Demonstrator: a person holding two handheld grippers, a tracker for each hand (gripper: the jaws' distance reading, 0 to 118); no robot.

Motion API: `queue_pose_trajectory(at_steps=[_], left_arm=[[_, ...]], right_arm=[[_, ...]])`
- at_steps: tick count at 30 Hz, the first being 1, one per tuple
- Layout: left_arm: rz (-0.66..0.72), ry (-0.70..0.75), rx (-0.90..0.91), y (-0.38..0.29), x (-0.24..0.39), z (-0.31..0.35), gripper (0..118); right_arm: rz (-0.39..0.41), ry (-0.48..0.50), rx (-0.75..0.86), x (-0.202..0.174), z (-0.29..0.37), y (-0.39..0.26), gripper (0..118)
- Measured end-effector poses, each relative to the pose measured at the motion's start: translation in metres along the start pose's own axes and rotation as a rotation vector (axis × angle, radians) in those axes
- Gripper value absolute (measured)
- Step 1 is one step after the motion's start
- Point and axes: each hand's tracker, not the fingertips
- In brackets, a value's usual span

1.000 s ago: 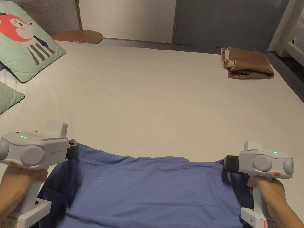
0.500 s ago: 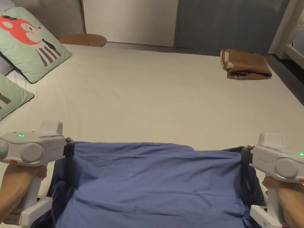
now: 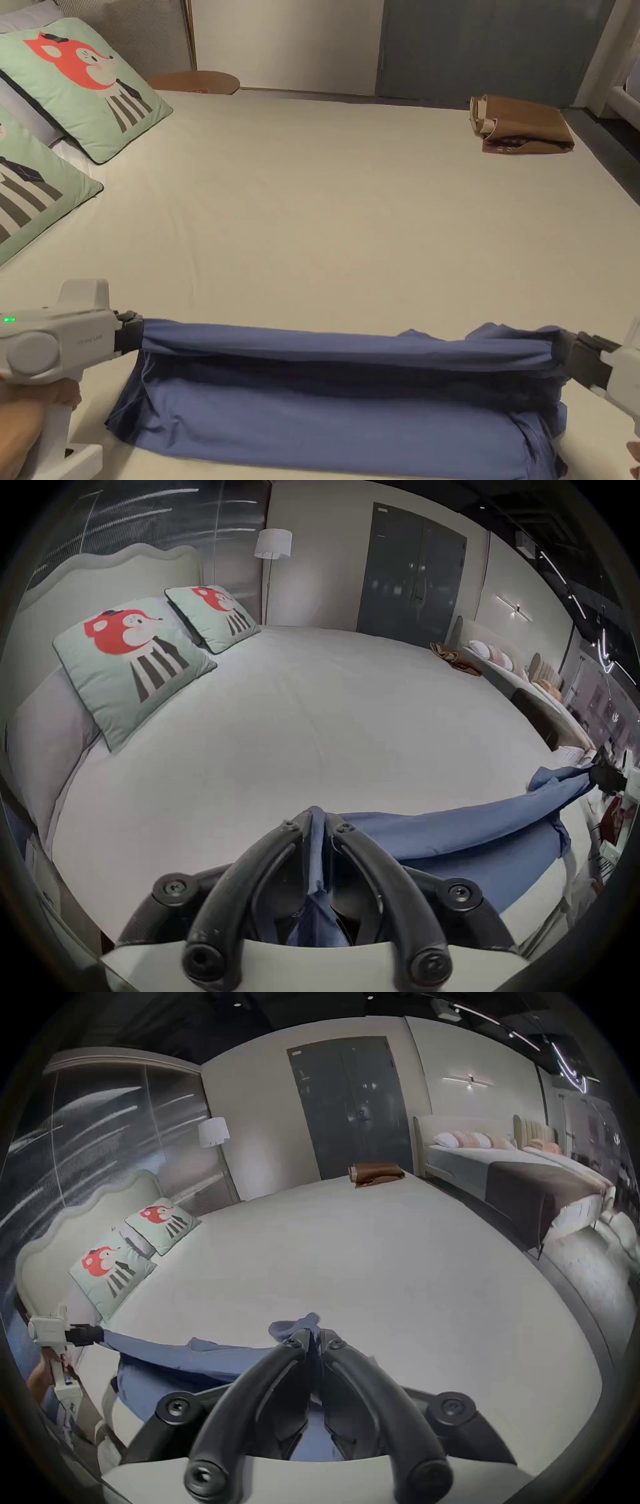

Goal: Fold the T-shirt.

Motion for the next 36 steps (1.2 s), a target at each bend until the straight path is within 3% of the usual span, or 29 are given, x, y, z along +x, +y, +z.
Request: queue_pose_trajectory(at_steps=[11,19,21,22,23,24,25,27,28,36], left_arm=[[0.025,0.030,-0.120,-0.077,-0.009,-0.002,2],[-0.019,0.069,-0.172,-0.089,-0.003,-0.019,2],[-0.012,0.072,-0.175,-0.087,-0.003,-0.021,6],[-0.005,0.073,-0.179,-0.083,-0.001,-0.019,14],[0.007,0.072,-0.180,-0.079,0.000,-0.017,30],[0.024,0.070,-0.172,-0.076,-0.001,-0.016,62],[0.036,0.064,-0.159,-0.071,0.000,-0.014,83],[0.057,0.009,-0.088,-0.057,0.008,-0.005,106],[0.060,-0.002,-0.043,-0.046,0.018,0.005,106],[-0.066,-0.024,0.347,0.012,0.093,0.059,106]], right_arm=[[-0.085,-0.087,-0.162,0.026,-0.001,-0.088,5],[-0.046,-0.159,-0.203,0.017,-0.007,-0.098,5],[-0.036,-0.171,-0.198,0.013,-0.004,-0.095,5],[-0.031,-0.175,-0.190,0.009,-0.001,-0.091,7],[-0.025,-0.176,-0.177,0.004,0.003,-0.087,14],[-0.003,-0.184,-0.142,-0.003,0.007,-0.080,34],[0.028,-0.197,-0.111,-0.009,0.006,-0.074,56],[0.082,-0.207,-0.049,-0.024,0.008,-0.058,102],[0.099,-0.201,-0.008,-0.032,0.011,-0.050,109],[0.210,-0.123,0.321,-0.106,0.040,0.011,109]])
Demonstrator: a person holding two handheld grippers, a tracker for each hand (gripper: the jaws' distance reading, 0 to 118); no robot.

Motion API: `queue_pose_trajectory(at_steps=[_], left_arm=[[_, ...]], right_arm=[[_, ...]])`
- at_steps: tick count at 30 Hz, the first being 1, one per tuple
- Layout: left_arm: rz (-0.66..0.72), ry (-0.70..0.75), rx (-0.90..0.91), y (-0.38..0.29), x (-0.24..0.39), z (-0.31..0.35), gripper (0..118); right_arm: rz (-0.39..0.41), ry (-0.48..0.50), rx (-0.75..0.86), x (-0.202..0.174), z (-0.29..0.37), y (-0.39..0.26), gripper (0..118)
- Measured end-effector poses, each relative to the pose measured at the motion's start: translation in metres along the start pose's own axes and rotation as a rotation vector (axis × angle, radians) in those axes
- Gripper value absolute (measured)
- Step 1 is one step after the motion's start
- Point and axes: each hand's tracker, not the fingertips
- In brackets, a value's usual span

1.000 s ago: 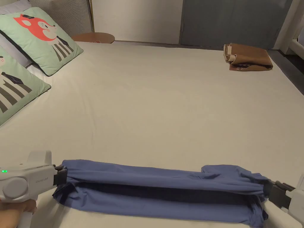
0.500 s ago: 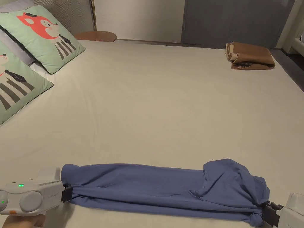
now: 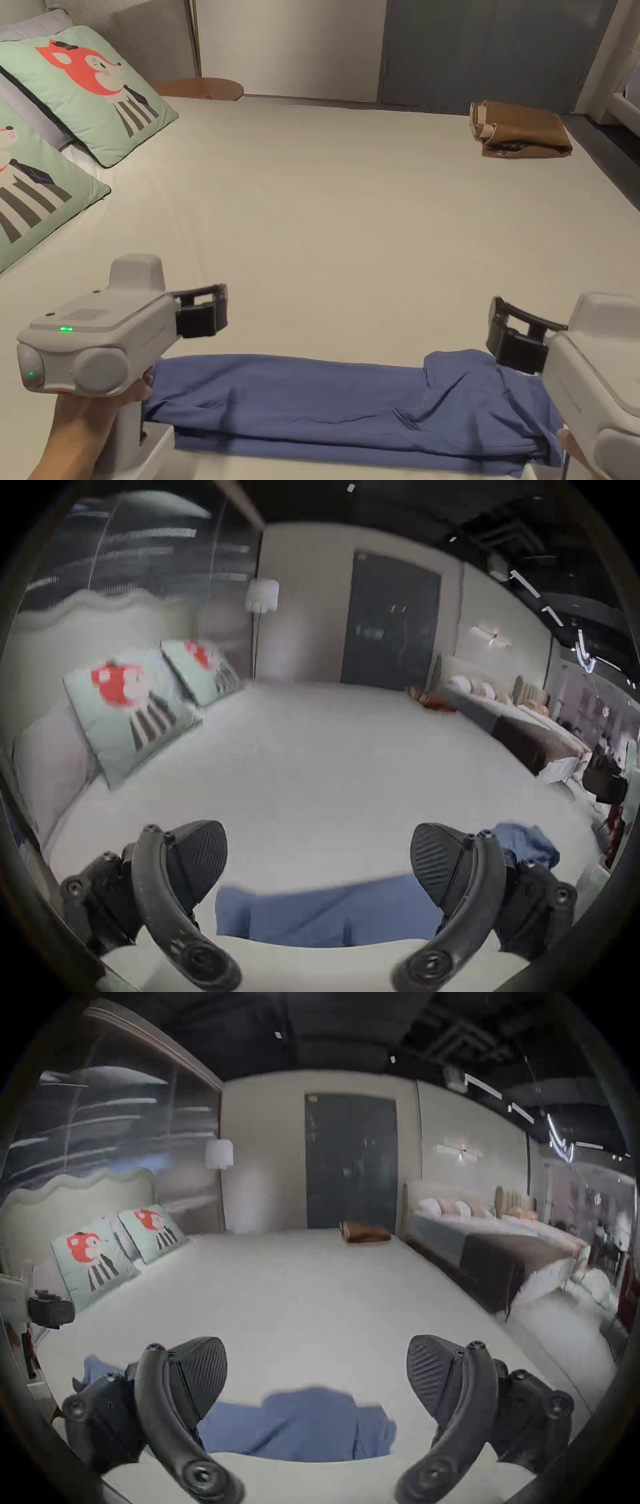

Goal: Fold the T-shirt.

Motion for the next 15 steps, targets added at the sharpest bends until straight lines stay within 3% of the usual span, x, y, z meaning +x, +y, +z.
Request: queue_pose_trajectory(at_steps=[5,7,8,10,11,12,15], left_arm=[[-0.110,0.041,0.243,0.019,0.037,0.019,105],[-0.141,0.069,0.303,0.022,0.048,0.025,95],[-0.155,0.072,0.328,0.022,0.053,0.028,84],[-0.144,0.070,0.341,0.023,0.059,0.030,40],[-0.137,0.059,0.344,0.024,0.060,0.031,10],[-0.115,0.047,0.352,0.025,0.061,0.033,0],[-0.083,0.004,0.358,0.026,0.061,0.035,0]], right_arm=[[0.077,-0.050,0.164,-0.026,0.010,0.031,108],[0.089,-0.058,0.209,-0.032,0.013,0.038,96],[0.083,-0.050,0.214,-0.034,0.014,0.039,85],[0.079,-0.053,0.222,-0.037,0.015,0.042,49],[0.079,-0.052,0.227,-0.038,0.015,0.043,30],[0.081,-0.053,0.235,-0.039,0.015,0.044,4],[0.091,-0.050,0.245,-0.040,0.013,0.044,0]])
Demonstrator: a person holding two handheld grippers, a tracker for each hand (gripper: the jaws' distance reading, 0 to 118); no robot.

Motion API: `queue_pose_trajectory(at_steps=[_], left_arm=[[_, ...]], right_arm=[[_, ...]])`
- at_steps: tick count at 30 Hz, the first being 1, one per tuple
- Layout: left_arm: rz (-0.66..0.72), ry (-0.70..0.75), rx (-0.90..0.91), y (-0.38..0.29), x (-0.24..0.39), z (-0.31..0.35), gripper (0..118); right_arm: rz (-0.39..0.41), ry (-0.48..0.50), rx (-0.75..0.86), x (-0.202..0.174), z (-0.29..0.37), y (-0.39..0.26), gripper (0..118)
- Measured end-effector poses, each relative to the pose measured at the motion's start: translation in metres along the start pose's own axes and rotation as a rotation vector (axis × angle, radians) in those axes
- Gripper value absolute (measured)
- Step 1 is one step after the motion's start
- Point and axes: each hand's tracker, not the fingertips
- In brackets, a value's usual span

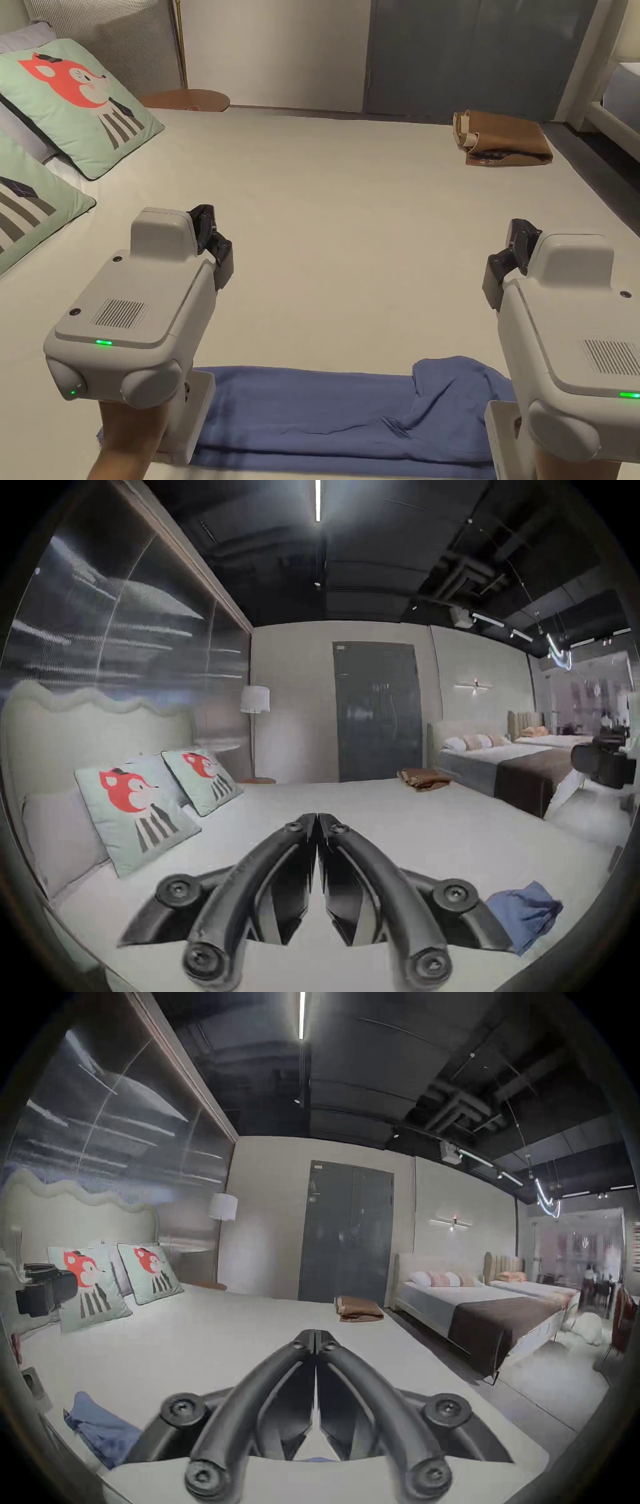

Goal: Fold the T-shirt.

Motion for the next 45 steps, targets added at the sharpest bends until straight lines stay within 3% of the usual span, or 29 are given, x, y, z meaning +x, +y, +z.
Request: queue_pose_trajectory(at_steps=[10,13,20,26,33,34,35,37,38,39,45], left_arm=[[-0.010,0.008,-0.040,-0.003,-0.008,-0.006,0],[0.126,-0.081,-0.156,-0.006,-0.033,-0.017,0],[0.604,-0.316,-0.482,-0.046,-0.125,-0.043,0],[0.705,-0.370,-0.740,-0.107,-0.196,-0.056,0],[0.804,-0.262,-0.825,-0.165,-0.255,-0.044,1],[0.822,-0.258,-0.834,-0.171,-0.262,-0.043,5],[0.844,-0.250,-0.844,-0.176,-0.267,-0.042,18],[0.862,-0.250,-0.866,-0.183,-0.271,-0.040,69],[0.863,-0.247,-0.877,-0.186,-0.272,-0.041,86],[0.856,-0.252,-0.894,-0.189,-0.273,-0.043,96],[0.867,-0.270,-0.898,-0.205,-0.274,-0.052,94]], right_arm=[[0.007,0.005,0.006,-0.008,0.000,0.001,0],[0.010,0.010,-0.003,-0.010,-0.002,-0.001,0],[0.015,0.027,-0.029,-0.019,-0.008,-0.006,0],[0.018,0.034,-0.046,-0.029,-0.021,-0.017,0],[0.044,0.049,-0.078,-0.041,-0.030,-0.027,0],[0.046,0.049,-0.082,-0.042,-0.031,-0.028,0],[0.047,0.052,-0.089,-0.043,-0.032,-0.029,0],[0.047,0.056,-0.100,-0.046,-0.035,-0.031,0],[0.049,0.057,-0.105,-0.047,-0.037,-0.033,0],[0.049,0.058,-0.108,-0.048,-0.038,-0.034,0],[0.060,0.059,-0.124,-0.052,-0.037,-0.034,0]])
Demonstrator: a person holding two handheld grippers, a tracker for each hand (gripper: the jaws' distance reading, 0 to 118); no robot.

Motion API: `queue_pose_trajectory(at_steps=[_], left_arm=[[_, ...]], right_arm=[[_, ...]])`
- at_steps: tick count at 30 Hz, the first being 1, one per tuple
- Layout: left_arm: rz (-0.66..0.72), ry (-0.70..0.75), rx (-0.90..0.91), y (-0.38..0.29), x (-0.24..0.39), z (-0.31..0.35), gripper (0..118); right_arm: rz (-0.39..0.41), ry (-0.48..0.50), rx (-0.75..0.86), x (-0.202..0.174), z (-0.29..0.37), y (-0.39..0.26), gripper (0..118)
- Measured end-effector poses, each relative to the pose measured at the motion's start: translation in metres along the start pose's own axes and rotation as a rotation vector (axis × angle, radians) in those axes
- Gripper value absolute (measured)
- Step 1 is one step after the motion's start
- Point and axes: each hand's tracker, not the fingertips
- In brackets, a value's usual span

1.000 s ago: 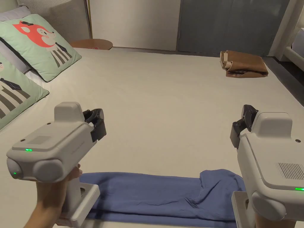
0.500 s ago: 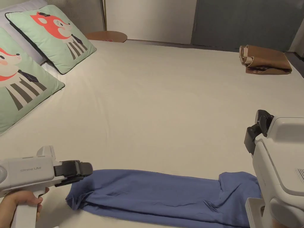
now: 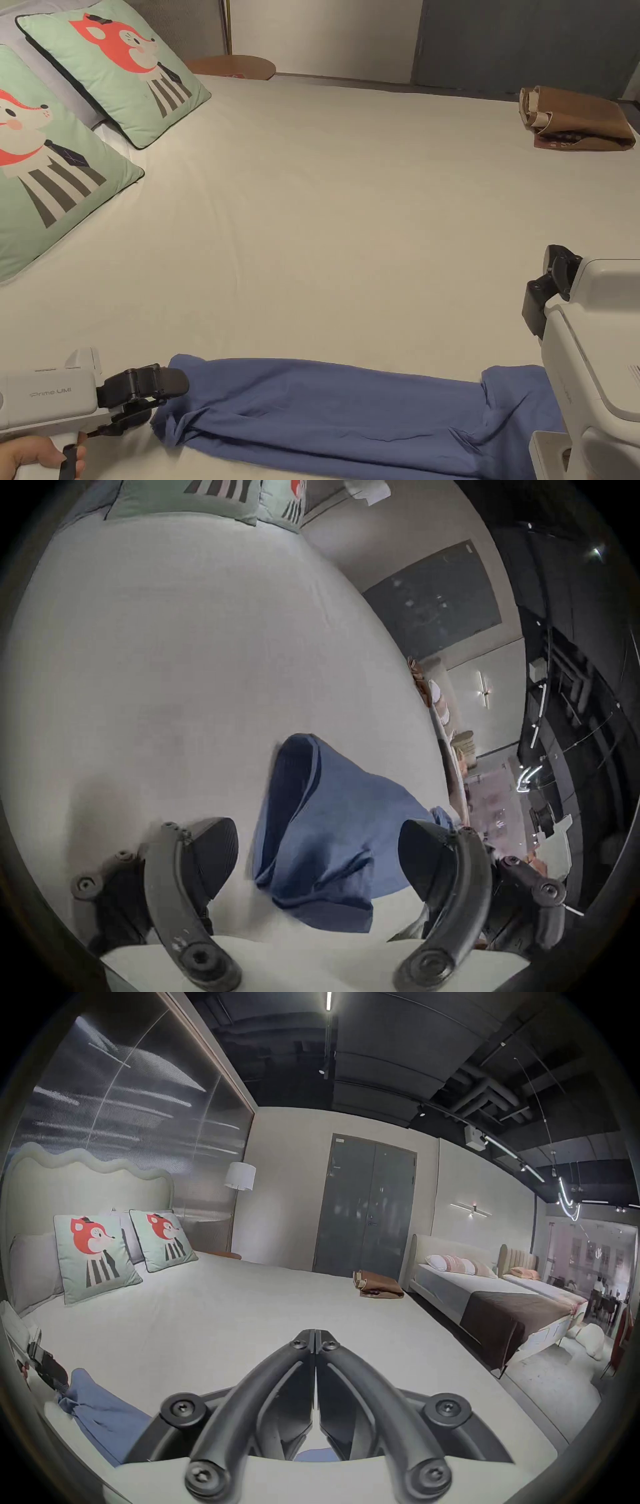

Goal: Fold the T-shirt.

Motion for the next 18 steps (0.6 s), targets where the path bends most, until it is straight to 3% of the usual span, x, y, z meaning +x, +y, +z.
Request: queue_pose_trajectory(at_steps=[3,5,7,10,12,18], left_arm=[[-0.012,-0.015,-0.004,0.001,0.004,-0.008,94],[-0.010,-0.024,-0.012,0.000,0.013,-0.014,88],[-0.027,-0.016,-0.026,-0.001,0.019,-0.023,67],[-0.113,0.045,-0.036,-0.005,0.026,-0.032,46],[-0.109,0.051,-0.035,-0.009,0.032,-0.032,9],[-0.194,0.108,-0.016,-0.025,0.076,-0.019,7]], right_arm=[[0.003,-0.007,-0.006,0.002,-0.004,-0.002,0],[0.004,-0.013,-0.007,0.004,-0.003,-0.001,0],[0.003,-0.020,-0.011,0.006,-0.002,-0.001,0],[0.003,-0.029,-0.015,0.009,-0.002,-0.002,0],[0.001,-0.034,-0.017,0.011,-0.001,-0.002,0],[-0.012,-0.040,-0.018,0.021,-0.003,-0.004,0]])
